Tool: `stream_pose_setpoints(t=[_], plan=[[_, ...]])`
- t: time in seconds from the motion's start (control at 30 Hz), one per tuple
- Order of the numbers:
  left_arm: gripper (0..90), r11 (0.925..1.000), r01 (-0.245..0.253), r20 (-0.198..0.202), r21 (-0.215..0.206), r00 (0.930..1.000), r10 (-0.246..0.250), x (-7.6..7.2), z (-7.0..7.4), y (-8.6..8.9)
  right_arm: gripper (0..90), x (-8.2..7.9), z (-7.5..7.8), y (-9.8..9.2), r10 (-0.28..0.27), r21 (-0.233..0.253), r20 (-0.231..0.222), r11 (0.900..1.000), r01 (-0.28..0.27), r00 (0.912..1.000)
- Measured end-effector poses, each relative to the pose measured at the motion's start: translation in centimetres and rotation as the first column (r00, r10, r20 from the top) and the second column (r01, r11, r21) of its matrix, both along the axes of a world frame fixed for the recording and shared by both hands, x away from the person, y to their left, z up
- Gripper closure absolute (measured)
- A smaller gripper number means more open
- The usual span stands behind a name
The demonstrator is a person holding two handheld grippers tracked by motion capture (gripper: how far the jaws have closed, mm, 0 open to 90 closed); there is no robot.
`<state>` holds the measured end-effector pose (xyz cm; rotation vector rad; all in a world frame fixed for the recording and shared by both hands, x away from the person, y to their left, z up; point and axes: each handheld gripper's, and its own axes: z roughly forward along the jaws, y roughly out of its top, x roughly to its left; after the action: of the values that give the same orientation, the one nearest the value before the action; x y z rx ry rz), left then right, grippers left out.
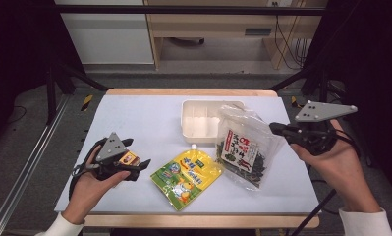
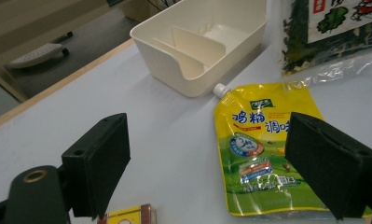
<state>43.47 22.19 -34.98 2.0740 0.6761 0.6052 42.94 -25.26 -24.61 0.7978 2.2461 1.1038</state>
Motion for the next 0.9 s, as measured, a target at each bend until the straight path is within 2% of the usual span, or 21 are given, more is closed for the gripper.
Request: stream_pose_setpoints(t=[0.1, 0.17, 0.3, 0.33, 0.4, 0.43, 0.47, 0.53, 0.57, 0.73, 0.9], plan=[[13.9, 0.9994, 0.027, 0.012, 0.021, 0.9996, -0.027, 0.2, 0.7, -0.8, 90.0, 0.5, 0.6, 1.4, 0.025, -0.03, -0.002, 0.999, -0.025, 0.9997], [15.0, 0.9978, 0.054, 0.032, 0.039, 0.998, -0.056, 0.6, 1.7, -1.9, 90.0, 0.8, 0.9, 2.1, 0.039, -0.046, -0.001, 0.998, -0.039, 0.9992], [17.1, 0.994, 0.109, 0.043, 0.007, 0.993, -0.11, 1.1, 3.1, -3.3, 90.0, 1.2, 1.8, 3.9, 0.075, -0.08, -0.003, 0.994, -0.075, 0.9972], [17.6, 0.994, 0.109, 0.043, 0.007, 0.993, -0.11, 1.1, 3.1, -3.3, 90.0, 1.2, 2.0, 4.4, 0.091, -0.087, -0.001, 0.992, -0.09, 0.9959], [18.0, 0.9908, 0.135, 0.058, 0.015, 0.9891, -0.135, 1.3, 3.9, -4.0, 90.0, 1.3, 2.3, 5.4, 0.112, -0.104, -0.003, 0.988, -0.111, 0.9938], [18.2, 0.9879, 0.151, 0.078, 0.036, 0.9851, -0.153, 1.6, 4.8, -4.9, 90.0, 1.4, 2.5, 6.0, 0.127, -0.114, -0.003, 0.985, -0.127, 0.9918], [18.3, 0.9879, 0.151, 0.078, 0.036, 0.9851, -0.153, 1.6, 4.8, -4.9, 90.0, 1.5, 2.5, 6.3, 0.132, -0.118, -0.005, 0.984, -0.131, 0.9913], [18.4, 0.9828, 0.175, 0.094, 0.06, 0.9792, -0.18, 2.6, 5.8, -6.1, 90.0, 1.7, 2.6, 7.0, 0.154, -0.12, -0.006, 0.981, -0.153, 0.9881], [18.6, 0.9828, 0.175, 0.094, 0.06, 0.9792, -0.18, 2.6, 5.8, -6.1, 90.0, 1.7, 2.5, 7.2, 0.158, -0.122, -0.006, 0.98, -0.157, 0.9875], [18.8, 0.9763, 0.203, 0.097, 0.075, 0.9729, -0.21, 4.4, 7.0, -7.4, 90.0, 2.2, 2.5, 8.0, 0.179, -0.121, -0.014, 0.976, -0.179, 0.9838], [19.2, 0.9719, 0.225, 0.075, 0.071, 0.9704, -0.23, 5.8, 7.8, -8.5, 90.0, 2.9, 2.6, 8.8, 0.196, -0.122, -0.017, 0.973, -0.196, 0.9805]])
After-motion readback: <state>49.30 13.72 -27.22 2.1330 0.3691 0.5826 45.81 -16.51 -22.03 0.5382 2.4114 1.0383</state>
